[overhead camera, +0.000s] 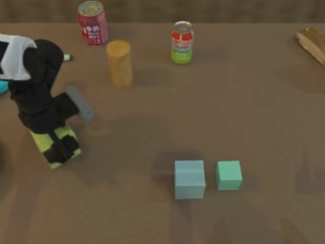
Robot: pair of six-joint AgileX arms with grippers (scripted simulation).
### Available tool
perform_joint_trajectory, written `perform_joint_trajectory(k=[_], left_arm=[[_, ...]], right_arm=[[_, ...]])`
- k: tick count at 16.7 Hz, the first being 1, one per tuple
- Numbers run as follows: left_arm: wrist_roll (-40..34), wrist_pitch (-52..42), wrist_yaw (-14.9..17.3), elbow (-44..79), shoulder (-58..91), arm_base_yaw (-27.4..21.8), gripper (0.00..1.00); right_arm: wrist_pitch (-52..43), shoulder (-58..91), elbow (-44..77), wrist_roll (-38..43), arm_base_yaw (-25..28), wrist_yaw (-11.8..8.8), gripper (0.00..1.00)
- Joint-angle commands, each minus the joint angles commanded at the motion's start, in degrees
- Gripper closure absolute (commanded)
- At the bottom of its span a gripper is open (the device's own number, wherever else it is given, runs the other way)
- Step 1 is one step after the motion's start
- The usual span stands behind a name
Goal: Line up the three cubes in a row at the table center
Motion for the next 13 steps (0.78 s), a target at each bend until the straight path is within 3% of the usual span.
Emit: perform_joint_trajectory(k=[5,13], left_arm=[[0.0,0.0,0.0,0.0,0.0,0.0,0.98],[0.0,0.0,0.0,0.0,0.0,0.0,1.0]], right_arm=[[0.0,0.0,0.0,0.0,0.0,0.0,0.0],[0.0,0.0,0.0,0.0,0.0,0.0,0.0]])
